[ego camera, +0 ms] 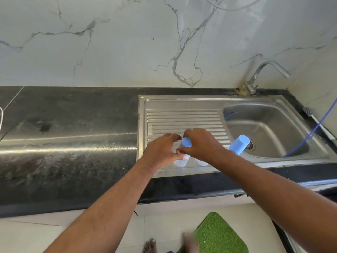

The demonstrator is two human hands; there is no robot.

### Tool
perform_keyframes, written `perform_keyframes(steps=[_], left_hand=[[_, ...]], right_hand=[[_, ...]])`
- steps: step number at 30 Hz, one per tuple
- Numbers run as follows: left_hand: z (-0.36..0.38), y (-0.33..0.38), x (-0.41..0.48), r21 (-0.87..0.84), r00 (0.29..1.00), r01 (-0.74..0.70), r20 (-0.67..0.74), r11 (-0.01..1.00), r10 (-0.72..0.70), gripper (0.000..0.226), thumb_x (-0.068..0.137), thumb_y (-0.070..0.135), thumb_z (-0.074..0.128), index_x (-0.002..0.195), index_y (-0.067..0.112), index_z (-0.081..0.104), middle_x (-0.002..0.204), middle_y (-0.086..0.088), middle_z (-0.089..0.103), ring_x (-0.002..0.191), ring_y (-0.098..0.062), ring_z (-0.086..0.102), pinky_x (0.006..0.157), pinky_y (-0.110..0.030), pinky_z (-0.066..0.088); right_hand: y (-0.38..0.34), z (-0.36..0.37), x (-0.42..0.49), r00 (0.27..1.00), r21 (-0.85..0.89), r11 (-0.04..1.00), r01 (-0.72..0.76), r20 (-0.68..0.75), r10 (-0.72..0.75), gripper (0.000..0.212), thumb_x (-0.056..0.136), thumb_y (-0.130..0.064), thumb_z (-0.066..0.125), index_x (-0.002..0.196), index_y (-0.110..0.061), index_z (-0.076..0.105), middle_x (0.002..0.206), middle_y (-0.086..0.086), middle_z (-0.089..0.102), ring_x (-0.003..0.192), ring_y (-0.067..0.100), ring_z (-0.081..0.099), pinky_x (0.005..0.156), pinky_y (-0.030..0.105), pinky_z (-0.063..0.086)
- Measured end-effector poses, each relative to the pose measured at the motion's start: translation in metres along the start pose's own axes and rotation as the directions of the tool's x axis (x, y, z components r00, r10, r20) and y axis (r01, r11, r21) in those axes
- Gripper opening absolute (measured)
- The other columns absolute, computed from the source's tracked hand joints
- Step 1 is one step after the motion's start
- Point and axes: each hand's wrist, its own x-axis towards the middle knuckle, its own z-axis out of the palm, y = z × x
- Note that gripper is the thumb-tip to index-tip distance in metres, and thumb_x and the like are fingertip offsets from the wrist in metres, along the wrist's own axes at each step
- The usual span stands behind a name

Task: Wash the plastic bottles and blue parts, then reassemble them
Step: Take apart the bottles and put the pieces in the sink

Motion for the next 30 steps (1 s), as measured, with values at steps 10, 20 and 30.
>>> perform_keyframes(steps=[10,20,30], left_hand=[[-0.012,0.000,-0.002,-0.059,0.997,0.015,0.076,0.998,-0.010,0.078,0.072,0.060,0.078,0.140,0.039,0.046,0.138,0.021,0.055,0.113,-0.005,0.059,0.097,-0.037,0.051],[-0.048,0.051,0.032,-0.229,0.999,-0.023,-0.043,0.973,0.014,0.032,0.092,0.036,0.071,0.123,0.036,0.064,0.124,0.019,0.058,0.109,-0.001,0.057,0.086,-0.020,0.045],[0.035,0.185,0.067,-0.228,0.959,-0.122,-0.278,0.966,0.055,0.025,0.095,0.021,0.066,0.119,0.027,0.067,0.120,0.014,0.063,0.104,-0.003,0.060,0.090,-0.025,0.049]], right_hand=[[0.006,-0.002,0.000,1.000,0.008,1.000,-0.014,-0.003,0.014,0.070,0.079,-0.063,0.072,0.131,-0.020,0.057,0.120,0.002,0.067,0.107,0.022,0.061,0.086,0.032,0.049],[0.066,-0.055,-0.020,0.991,0.031,0.999,-0.025,-0.128,0.029,0.046,0.096,-0.053,0.057,0.129,-0.022,0.060,0.123,0.002,0.068,0.112,0.023,0.062,0.094,0.038,0.050],[0.195,-0.094,-0.058,0.992,0.073,0.997,0.019,-0.123,-0.010,0.043,0.092,-0.046,0.065,0.130,-0.027,0.061,0.123,-0.001,0.068,0.111,0.021,0.063,0.095,0.041,0.052]])
